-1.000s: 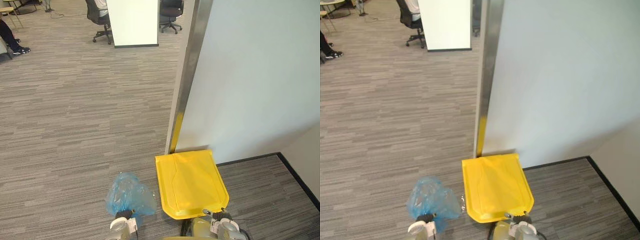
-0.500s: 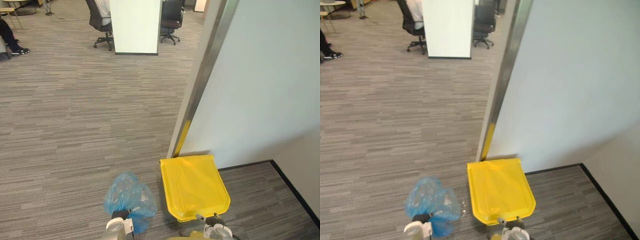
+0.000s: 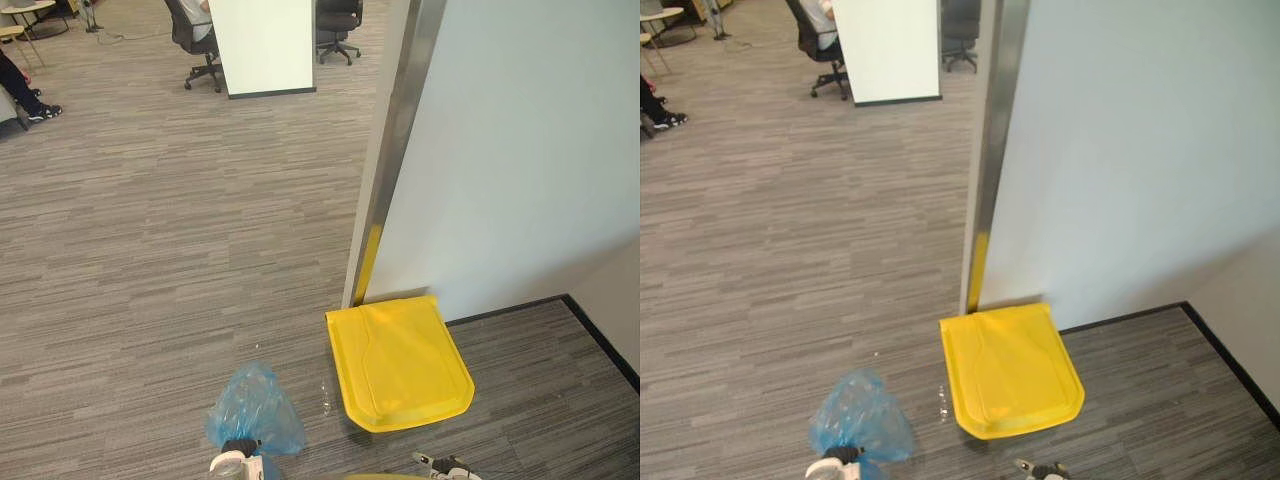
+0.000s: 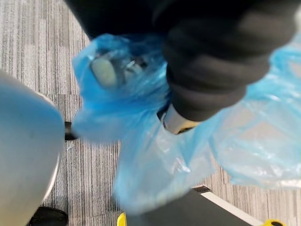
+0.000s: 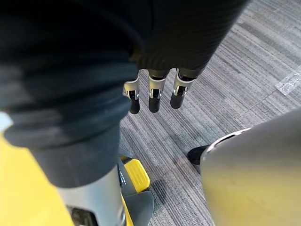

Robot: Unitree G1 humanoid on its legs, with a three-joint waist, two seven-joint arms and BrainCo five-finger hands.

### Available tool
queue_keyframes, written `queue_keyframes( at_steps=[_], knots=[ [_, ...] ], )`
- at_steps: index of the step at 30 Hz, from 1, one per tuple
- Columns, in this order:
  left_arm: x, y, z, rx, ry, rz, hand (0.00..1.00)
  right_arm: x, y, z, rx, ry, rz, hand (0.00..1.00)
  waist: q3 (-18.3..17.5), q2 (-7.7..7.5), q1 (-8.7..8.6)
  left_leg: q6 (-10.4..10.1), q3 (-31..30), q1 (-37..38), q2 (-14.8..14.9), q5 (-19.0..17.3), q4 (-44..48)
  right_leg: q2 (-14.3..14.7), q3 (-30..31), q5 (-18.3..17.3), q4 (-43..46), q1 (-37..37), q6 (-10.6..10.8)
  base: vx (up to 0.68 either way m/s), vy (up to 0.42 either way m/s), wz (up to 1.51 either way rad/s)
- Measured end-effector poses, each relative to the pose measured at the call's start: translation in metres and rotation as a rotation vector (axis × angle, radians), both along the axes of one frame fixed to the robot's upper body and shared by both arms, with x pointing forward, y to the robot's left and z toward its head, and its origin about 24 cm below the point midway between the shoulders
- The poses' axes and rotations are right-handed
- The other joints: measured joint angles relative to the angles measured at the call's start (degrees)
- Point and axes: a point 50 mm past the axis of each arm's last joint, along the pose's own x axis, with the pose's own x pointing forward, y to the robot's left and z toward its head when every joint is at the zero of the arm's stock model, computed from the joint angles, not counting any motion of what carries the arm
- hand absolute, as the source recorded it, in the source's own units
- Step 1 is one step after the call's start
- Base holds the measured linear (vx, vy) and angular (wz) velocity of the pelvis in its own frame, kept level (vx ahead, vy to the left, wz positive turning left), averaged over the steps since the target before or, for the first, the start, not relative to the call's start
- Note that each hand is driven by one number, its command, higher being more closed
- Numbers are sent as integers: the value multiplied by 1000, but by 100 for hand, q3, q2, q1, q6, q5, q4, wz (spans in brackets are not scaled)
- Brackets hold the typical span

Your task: Gather rubbish on tea table into small bin, then transfer packed bag to large trash can.

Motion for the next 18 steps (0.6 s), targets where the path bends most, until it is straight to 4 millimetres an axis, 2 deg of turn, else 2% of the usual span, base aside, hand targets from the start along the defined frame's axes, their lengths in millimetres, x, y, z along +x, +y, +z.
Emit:
queue_keyframes(
  at_steps=[3, 6, 7, 10, 11, 14, 16, 18],
  knots=[
    [3, -2, 1, -5, -8, -5, 100, 11, 1, 2, 0, -30, 5, 0, 6, 9, -25, 1, 58, -138, -11, -1, -260, 37, 386, 3, -43, -388, 10, -82, 32, -47],
    [10, -3, 3, -6, -25, -7, 100, 18, 4, 4, 3, -56, 9, 0, 212, -2, -39, 2, 371, -81, 30, -1, -398, 162, 739, 32, 322, -782, 46, -87, -7, -72],
    [10, -3, 3, -5, -25, -6, 100, 24, 6, 6, 2, -70, 19, 0, 422, 27, -38, 2, 590, 160, 118, -1, -412, 205, 671, 26, 801, -862, 56, -125, -44, -83],
    [13, -6, 4, -13, -41, -5, 100, 28, 6, 8, -13, -92, 50, 0, 439, 11, -115, 1, 807, 247, 140, -2, -425, 72, 97, 11, 1404, -1170, 37, -147, -41, -46],
    [13, -9, 4, -21, -45, -5, 100, 27, 5, 9, -21, -98, 57, 0, 436, 4, -164, 0, 828, 255, 125, -3, -425, 34, -37, 7, 1383, -1196, 29, -72, -16, -12],
    [12, -8, 4, -23, -47, 20, 100, 26, 3, 10, -27, -104, 57, 0, 441, 21, -170, -1, 889, 232, 121, -2, -425, 5, -70, -61, 1135, -1169, -43, -93, -29, -10],
    [7, -2, 3, -13, -41, 39, 100, 24, 4, 9, -26, -99, 55, 0, 415, -15, -162, -16, 974, 231, 128, -1, -418, -44, -233, -254, 1061, -1157, -137, -100, -84, -17],
    [0, 1, 2, -5, -26, 44, 100, 21, 2, 8, -27, -90, 53, 0, 349, 63, -166, -124, 992, 224, 266, 18, -418, 124, -294, -175, 792, -1055, -171, -58, -147, -17]
  ],
)
